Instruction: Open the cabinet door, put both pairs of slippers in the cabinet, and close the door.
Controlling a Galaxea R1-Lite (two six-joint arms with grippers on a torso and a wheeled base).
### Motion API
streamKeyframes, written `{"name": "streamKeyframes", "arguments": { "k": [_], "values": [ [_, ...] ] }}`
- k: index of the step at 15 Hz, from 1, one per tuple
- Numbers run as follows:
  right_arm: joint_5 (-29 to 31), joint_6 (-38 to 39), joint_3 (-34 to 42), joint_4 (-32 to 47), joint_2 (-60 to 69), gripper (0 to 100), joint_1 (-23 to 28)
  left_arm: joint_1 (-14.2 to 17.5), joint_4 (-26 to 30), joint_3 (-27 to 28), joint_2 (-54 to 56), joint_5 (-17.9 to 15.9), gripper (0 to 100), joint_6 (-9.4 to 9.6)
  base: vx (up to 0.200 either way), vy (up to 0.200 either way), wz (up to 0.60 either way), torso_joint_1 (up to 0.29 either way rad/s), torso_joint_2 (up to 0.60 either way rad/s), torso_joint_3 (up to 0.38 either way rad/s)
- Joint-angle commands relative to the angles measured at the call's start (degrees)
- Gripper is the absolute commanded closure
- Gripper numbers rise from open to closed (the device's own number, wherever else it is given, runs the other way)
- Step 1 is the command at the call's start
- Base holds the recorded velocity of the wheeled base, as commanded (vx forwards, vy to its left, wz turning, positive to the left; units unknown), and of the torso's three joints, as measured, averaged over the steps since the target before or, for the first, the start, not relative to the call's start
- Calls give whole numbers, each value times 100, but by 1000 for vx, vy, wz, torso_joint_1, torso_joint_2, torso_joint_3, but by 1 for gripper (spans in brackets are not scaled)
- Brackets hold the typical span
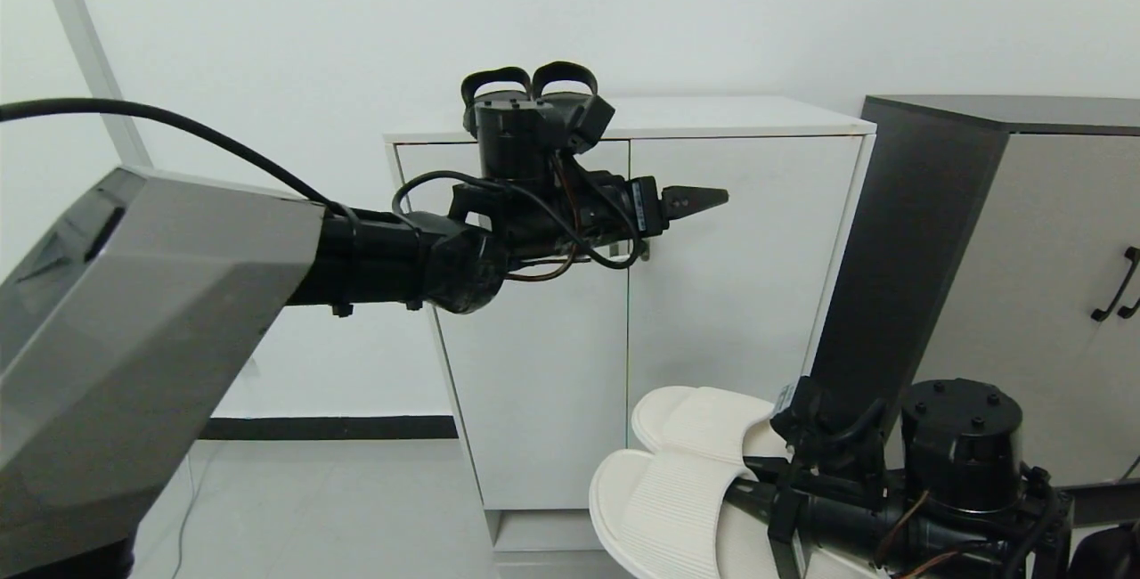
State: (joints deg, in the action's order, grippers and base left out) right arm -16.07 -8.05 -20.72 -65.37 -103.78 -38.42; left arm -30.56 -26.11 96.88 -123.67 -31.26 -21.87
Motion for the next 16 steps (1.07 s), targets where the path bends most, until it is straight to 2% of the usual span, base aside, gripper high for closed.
{"name": "streamKeyframes", "arguments": {
  "k": [1,3,4,6,9,14,16],
  "values": [
    [-2,-4,-2,-2,-28,100,2,138,18,182,-236,-12,0,-89,0,0,0,0,0,0],
    [-2,-4,-11,-2,-37,100,2,235,194,305,-271,-12,0,-239,0,0,0,0,0,0],
    [-2,-4,-11,-2,-72,100,2,244,221,340,-289,-3,0,-256,0,0,0,0,0,0],
    [-2,-4,-11,-2,-99,100,2,244,238,411,-342,67,0,-256,0,0,0,0,0,0],
    [-2,-4,-11,-2,-99,100,2,296,388,727,-553,392,0,-256,0,0,0,0,0,0],
    [-2,-4,-2,-2,-108,100,2,358,1020,1771,-1141,656,0,-256,0,0,0,0,0,0],
    [-2,-4,-2,-2,-108,100,2,393,1170,1771,-1256,638,0,-256,0,0,0,0,0,0]
  ]
}}
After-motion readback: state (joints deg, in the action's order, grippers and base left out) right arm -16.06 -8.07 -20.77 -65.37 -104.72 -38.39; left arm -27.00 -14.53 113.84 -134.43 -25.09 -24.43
